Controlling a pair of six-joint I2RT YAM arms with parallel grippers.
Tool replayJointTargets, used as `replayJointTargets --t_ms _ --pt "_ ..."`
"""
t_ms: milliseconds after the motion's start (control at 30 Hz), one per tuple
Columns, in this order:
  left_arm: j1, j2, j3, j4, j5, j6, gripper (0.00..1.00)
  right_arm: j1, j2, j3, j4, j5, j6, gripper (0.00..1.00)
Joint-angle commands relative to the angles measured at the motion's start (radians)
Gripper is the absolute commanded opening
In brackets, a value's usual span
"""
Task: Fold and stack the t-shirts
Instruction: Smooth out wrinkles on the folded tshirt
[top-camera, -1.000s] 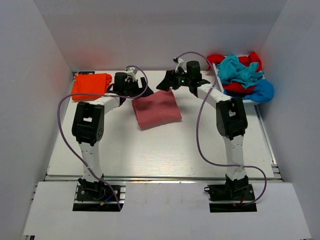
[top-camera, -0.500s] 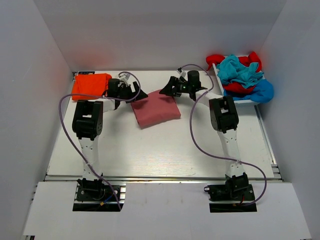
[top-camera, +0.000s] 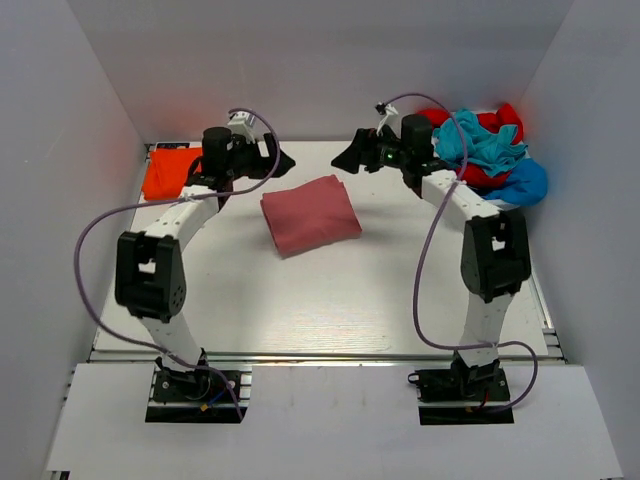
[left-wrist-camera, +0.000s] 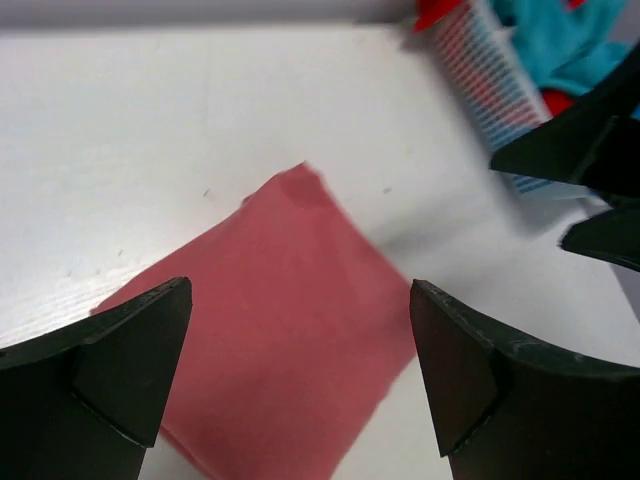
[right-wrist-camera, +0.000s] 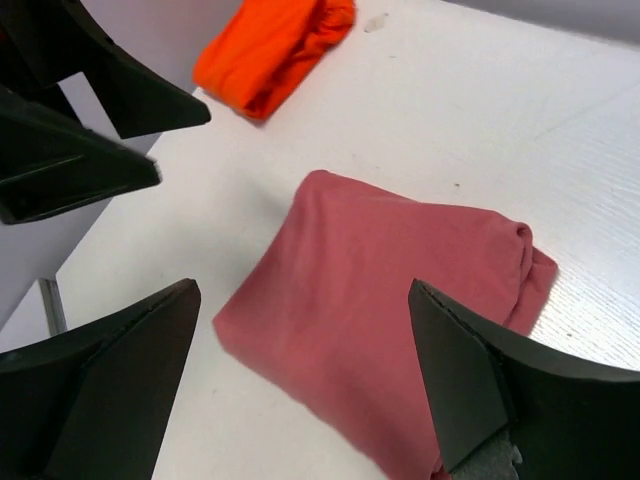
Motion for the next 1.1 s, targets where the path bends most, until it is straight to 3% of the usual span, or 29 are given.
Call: replayJointTargets --t_ms 0,233,433,567,700,833,1067 --pt "-0.042 -0.148 -0.137 0.017 0.012 0.029 1.0 0.018 -0.068 -0.132 0.036 0.004 -0.029 0.9" --pt "-0.125 -0.155 -0.475 0.303 0.179 -0.068 1.0 0.032 -0.015 -0.292 0.244 -0.194 0.142 0.9" --pt "-0.145 0.049 -0.547 0.288 0.244 -0.092 1.0 0.002 0.143 -0.41 0.416 -0.251 0.325 0.9" --pt "-0.111 0.061 -0.69 0.327 0.226 -0.132 1.0 -0.026 0.185 -0.432 0.308 -0.17 0.275 0.9" --pt "-0.111 0.006 -0.712 0.252 0.152 -0.099 1.0 -0.032 0.118 -0.449 0.212 -0.055 0.201 0.9" --pt "-0.111 -0.089 -0.684 0.07 0.055 -0.054 1.0 -0.04 0.046 -0.406 0.041 0.089 0.083 0.9" --pt "-0.137 -0.398 -0.588 -0.161 -0.145 -0.042 1.0 -0.026 -0.135 -0.404 -0.027 0.021 -0.009 0.9"
